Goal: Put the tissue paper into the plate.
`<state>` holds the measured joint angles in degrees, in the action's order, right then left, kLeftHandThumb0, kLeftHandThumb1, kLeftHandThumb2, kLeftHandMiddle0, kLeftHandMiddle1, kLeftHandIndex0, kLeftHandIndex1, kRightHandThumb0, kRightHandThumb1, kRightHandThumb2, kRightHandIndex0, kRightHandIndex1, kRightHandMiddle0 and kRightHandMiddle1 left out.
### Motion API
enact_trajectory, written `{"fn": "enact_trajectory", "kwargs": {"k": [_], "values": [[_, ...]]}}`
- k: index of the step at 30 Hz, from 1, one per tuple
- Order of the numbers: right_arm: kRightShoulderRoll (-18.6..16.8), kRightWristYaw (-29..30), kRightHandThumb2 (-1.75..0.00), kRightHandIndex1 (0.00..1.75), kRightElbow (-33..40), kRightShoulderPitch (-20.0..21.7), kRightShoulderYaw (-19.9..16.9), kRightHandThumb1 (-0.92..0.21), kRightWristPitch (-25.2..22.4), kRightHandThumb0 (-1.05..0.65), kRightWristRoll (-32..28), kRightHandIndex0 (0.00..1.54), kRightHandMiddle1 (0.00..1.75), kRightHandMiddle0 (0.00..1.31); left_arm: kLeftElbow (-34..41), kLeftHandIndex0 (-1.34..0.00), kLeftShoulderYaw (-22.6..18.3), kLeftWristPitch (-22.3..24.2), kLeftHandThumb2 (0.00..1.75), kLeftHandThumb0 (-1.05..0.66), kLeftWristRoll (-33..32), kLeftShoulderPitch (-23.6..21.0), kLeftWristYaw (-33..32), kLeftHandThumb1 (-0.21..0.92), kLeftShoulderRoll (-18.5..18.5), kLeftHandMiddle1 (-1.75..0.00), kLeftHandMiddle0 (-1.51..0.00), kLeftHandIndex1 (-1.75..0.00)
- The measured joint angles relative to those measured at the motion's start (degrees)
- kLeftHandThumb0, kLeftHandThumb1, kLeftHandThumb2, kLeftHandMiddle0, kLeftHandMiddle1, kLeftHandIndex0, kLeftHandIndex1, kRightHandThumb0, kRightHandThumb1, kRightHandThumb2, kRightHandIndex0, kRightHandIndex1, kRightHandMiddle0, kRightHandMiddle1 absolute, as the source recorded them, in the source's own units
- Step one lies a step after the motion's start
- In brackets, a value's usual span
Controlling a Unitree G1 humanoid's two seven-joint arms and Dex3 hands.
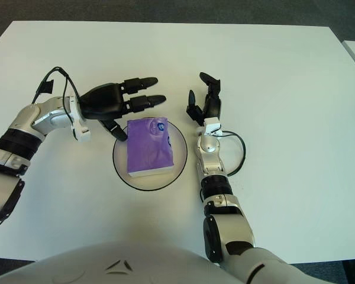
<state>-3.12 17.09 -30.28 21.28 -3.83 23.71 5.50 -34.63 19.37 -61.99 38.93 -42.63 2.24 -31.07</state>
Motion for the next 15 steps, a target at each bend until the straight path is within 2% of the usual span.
{"fn": "enact_trajectory", "kwargs": {"k": [6, 11, 15], "values": [[-0.6, 0.2, -0.55, 0.02, 2.5, -1.1, 0.1, -0.92, -2.4, -0.6, 0.0, 0.47, 0.94, 0.0, -7.1, 0.0, -1.3, 1.2, 0.91, -1.02, -14.3, -0.7, 6.9, 0.92, 1.3, 0.0, 0.0, 0.0], [-0.6, 0.3, -0.54, 0.02, 4.1, -1.1, 0.2, -0.92, -3.1, -0.59, 0.0, 0.48, 0.93, 0.0, -8.5, 0.0, -1.7, 3.7, 0.94, -1.0, -25.9, -0.7, 16.3, 0.92, 2.3, 0.0, 0.0, 0.0], [-0.7, 0.3, -0.54, 0.02, 4.9, -1.3, 0.3, -0.92, -3.7, -0.58, 0.0, 0.48, 0.93, 0.0, -8.1, 0.0, -2.5, 7.5, 0.95, -0.96, -35.4, -0.6, 24.6, 0.92, 3.6, 0.0, 0.0, 0.0]]}}
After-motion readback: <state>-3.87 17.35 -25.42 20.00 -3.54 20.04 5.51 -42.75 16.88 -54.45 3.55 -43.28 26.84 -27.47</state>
